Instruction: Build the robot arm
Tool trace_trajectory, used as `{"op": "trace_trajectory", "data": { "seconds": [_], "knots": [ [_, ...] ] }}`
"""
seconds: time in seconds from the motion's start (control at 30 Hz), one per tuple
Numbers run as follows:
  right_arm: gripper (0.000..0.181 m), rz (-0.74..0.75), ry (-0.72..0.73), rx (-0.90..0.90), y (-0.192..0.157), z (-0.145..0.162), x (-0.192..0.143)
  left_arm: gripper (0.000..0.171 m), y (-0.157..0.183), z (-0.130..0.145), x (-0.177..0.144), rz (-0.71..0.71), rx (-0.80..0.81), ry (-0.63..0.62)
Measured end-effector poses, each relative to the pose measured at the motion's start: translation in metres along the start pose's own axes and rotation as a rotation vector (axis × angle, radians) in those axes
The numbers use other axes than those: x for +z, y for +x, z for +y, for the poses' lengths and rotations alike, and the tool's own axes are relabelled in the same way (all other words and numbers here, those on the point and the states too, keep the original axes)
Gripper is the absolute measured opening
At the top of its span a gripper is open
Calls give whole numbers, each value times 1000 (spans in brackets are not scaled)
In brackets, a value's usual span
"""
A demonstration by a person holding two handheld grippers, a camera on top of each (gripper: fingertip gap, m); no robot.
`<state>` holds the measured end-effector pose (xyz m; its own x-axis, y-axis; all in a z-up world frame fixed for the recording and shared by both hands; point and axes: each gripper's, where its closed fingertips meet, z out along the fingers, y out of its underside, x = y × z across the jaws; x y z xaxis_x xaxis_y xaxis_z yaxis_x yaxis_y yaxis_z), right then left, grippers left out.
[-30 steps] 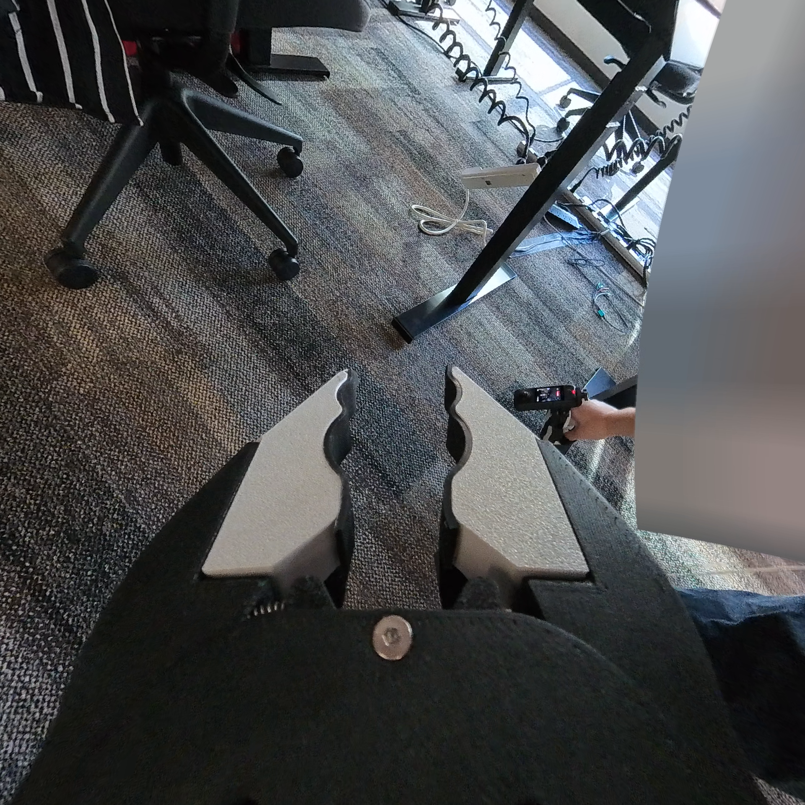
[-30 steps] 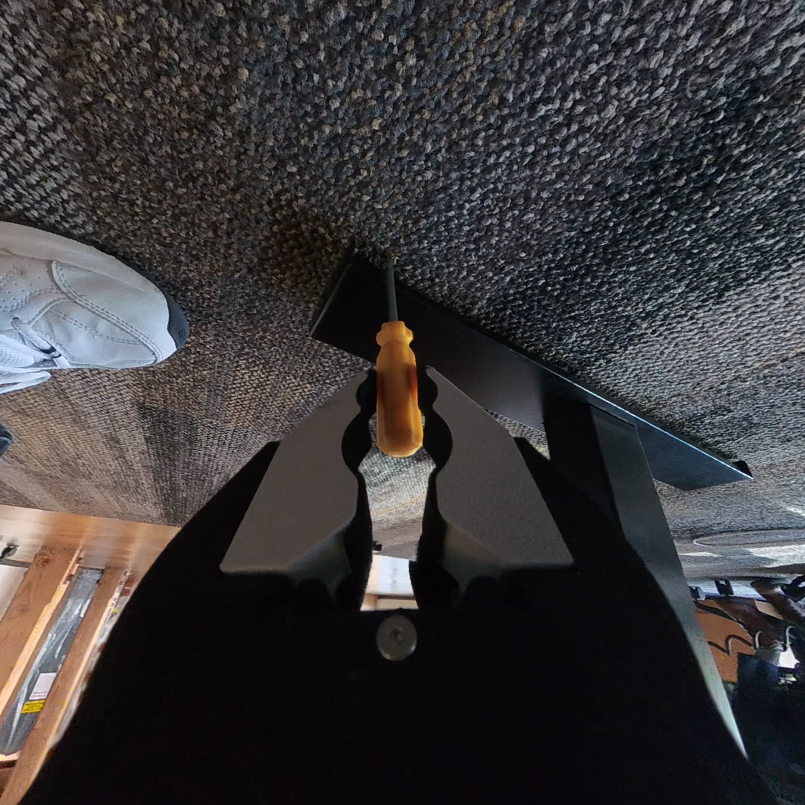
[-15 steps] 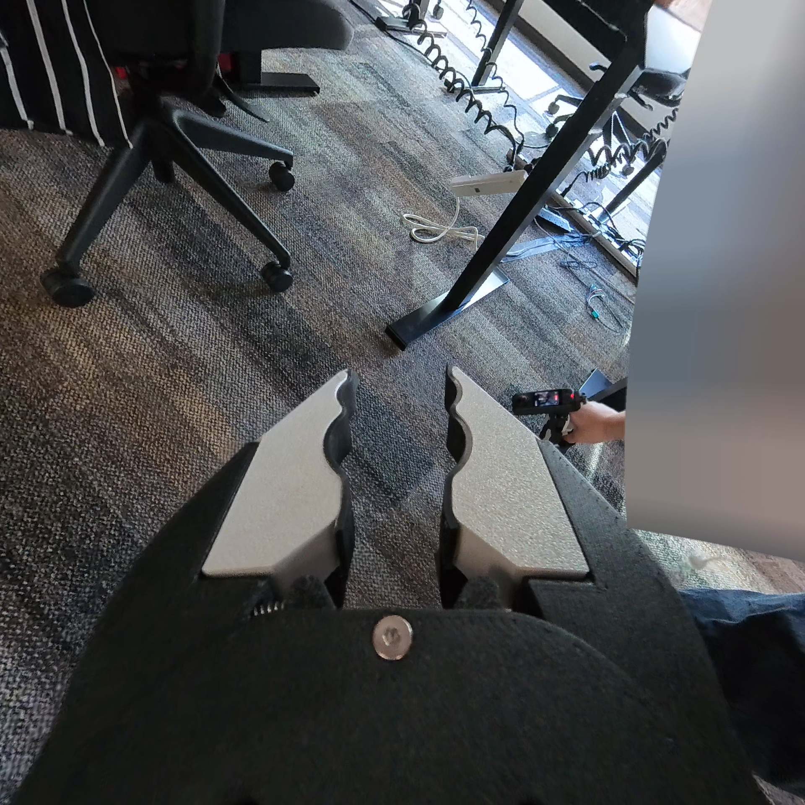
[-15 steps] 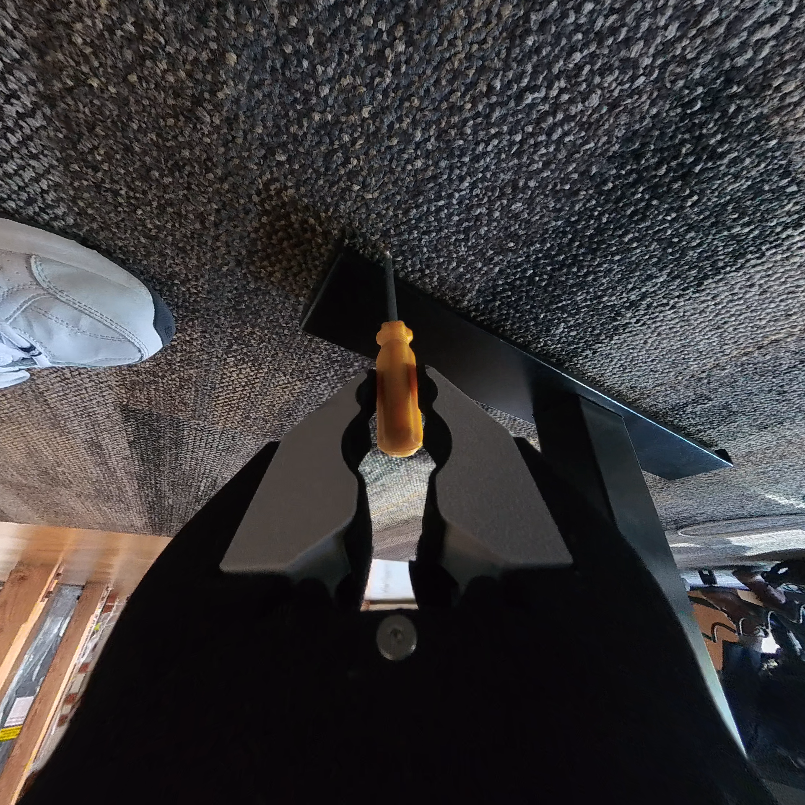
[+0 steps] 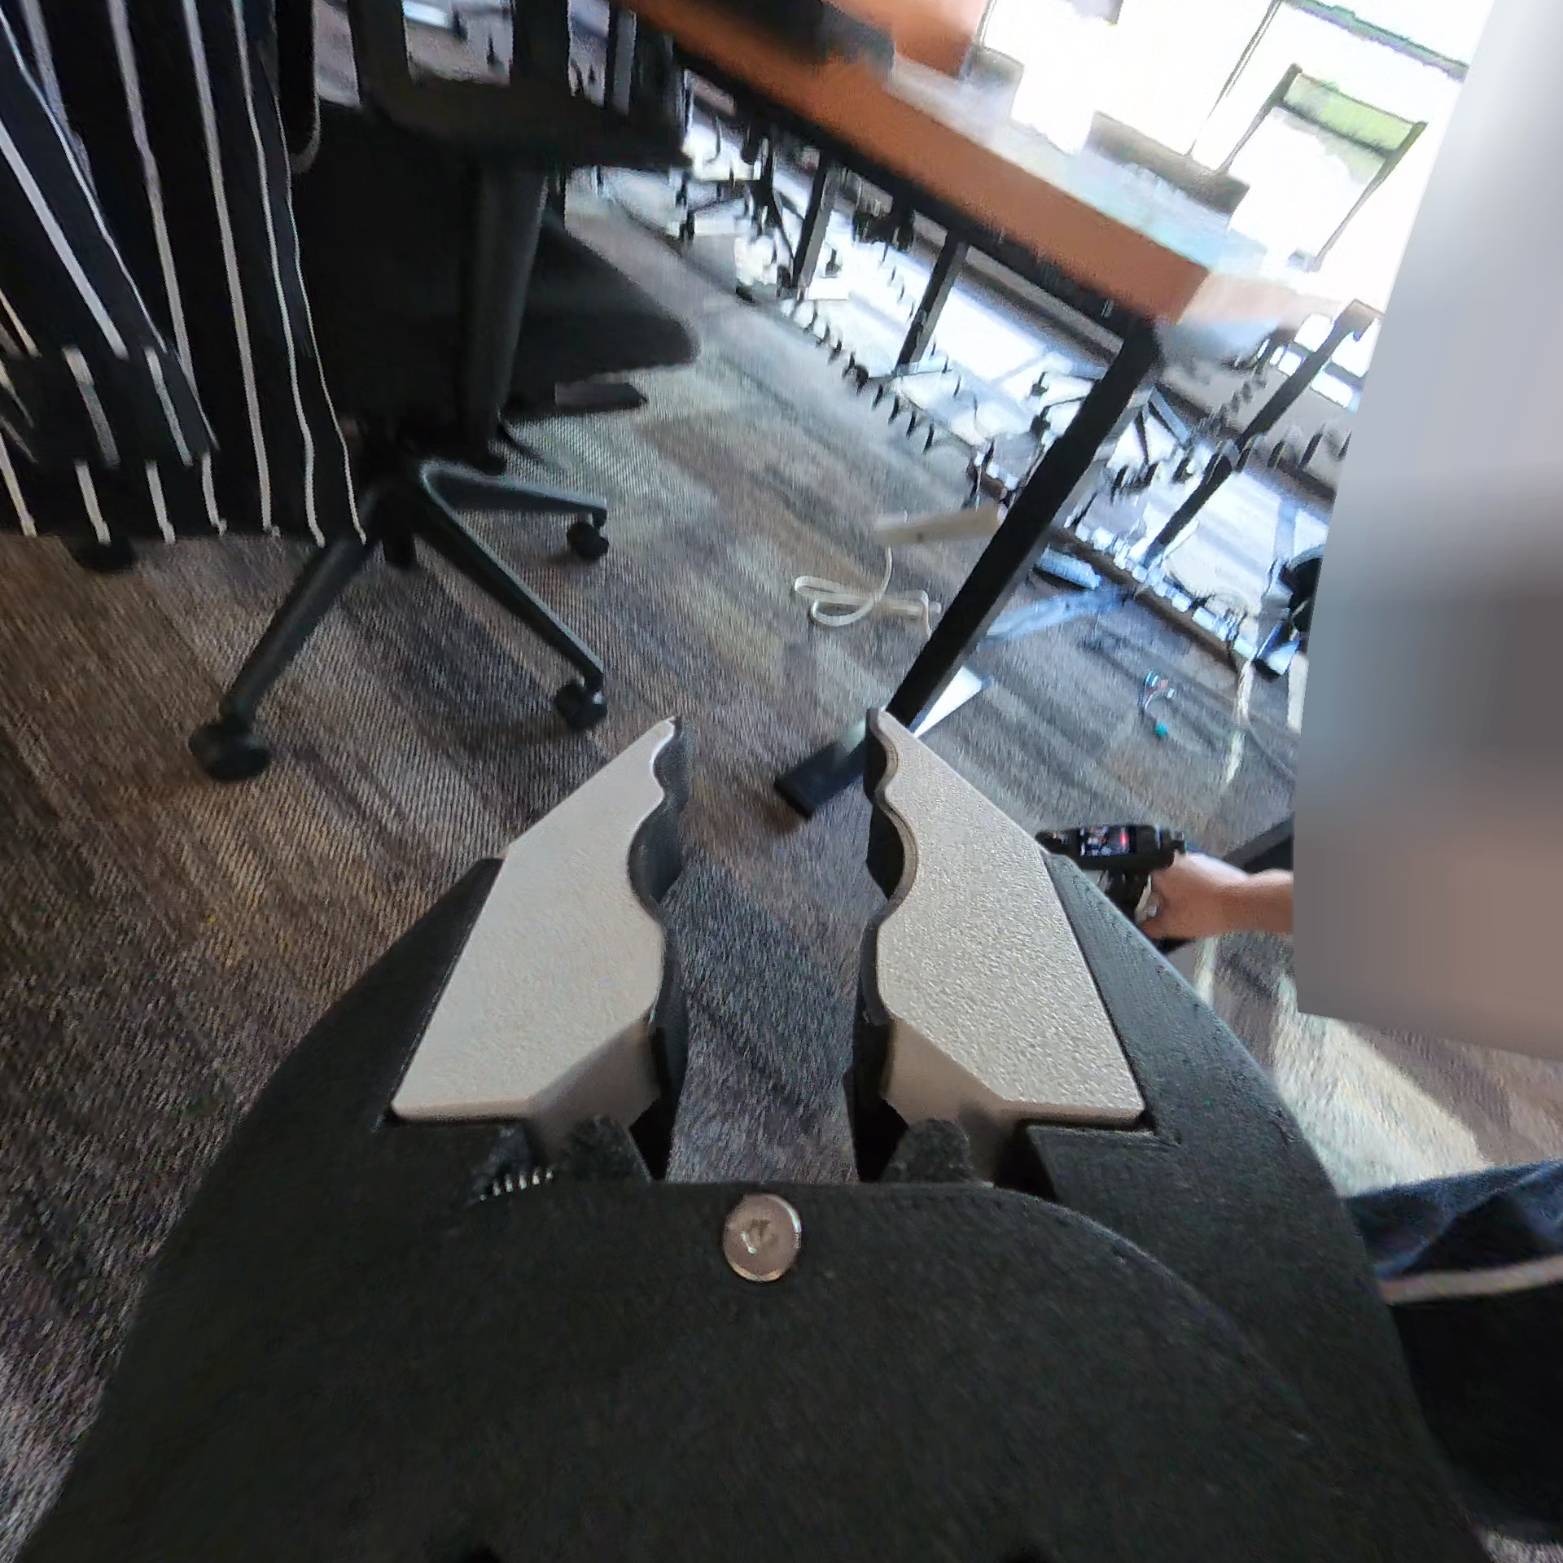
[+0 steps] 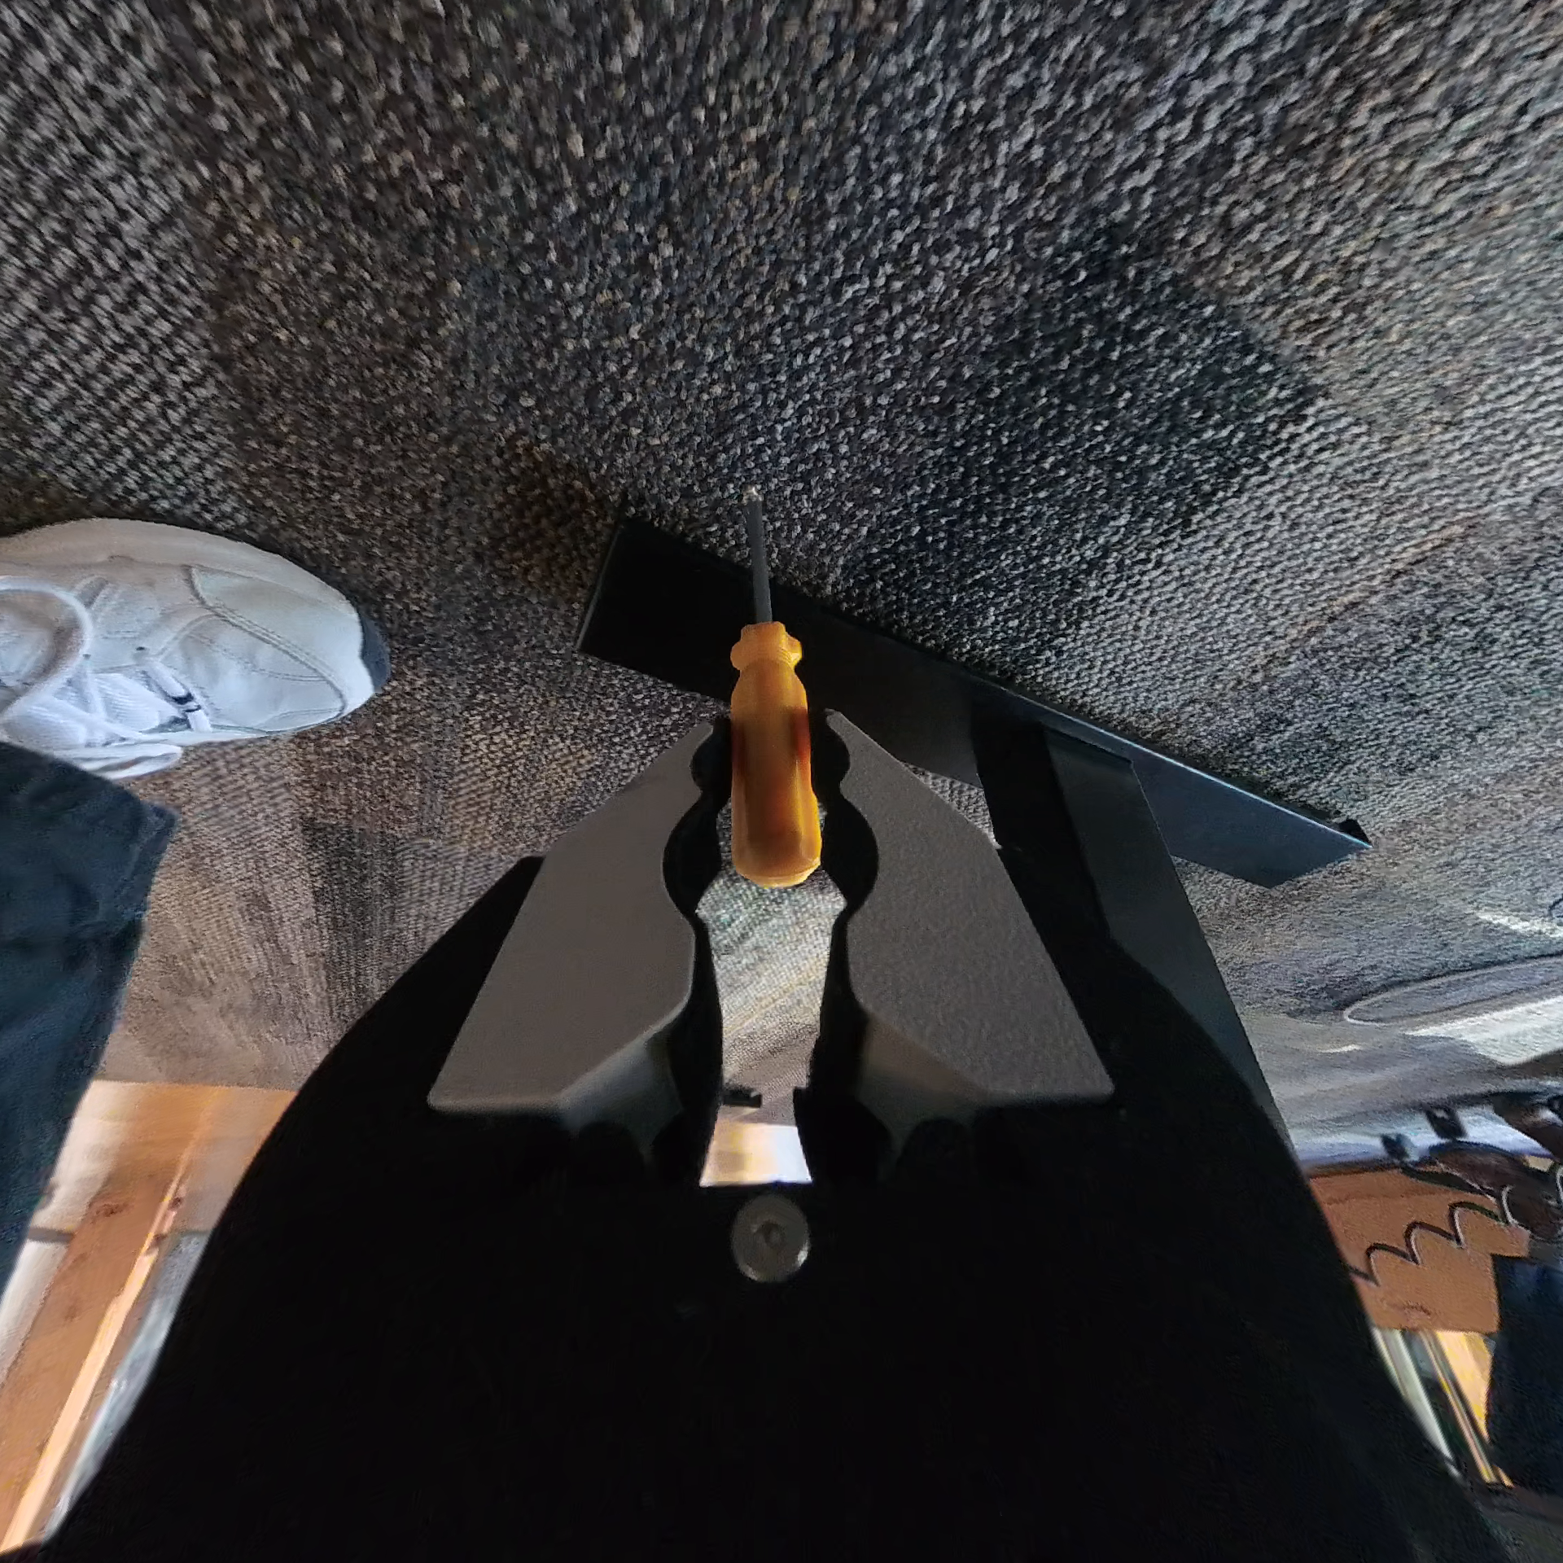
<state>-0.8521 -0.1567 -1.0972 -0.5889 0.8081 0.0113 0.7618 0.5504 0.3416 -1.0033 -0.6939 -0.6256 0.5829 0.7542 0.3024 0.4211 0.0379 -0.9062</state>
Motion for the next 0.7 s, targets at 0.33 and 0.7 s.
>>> {"op": "trace_trajectory", "data": {
  "seconds": [0.33, 0.7],
  "knots": [
    [18, 23, 254, -57, -34, -16, -167, 43, 16, -87, -40, 2, 32, 27],
    [18, 33, 652, -150, -129, -25, -464, 46, 39, -163, -107, 34, 30, -47]
  ]
}}
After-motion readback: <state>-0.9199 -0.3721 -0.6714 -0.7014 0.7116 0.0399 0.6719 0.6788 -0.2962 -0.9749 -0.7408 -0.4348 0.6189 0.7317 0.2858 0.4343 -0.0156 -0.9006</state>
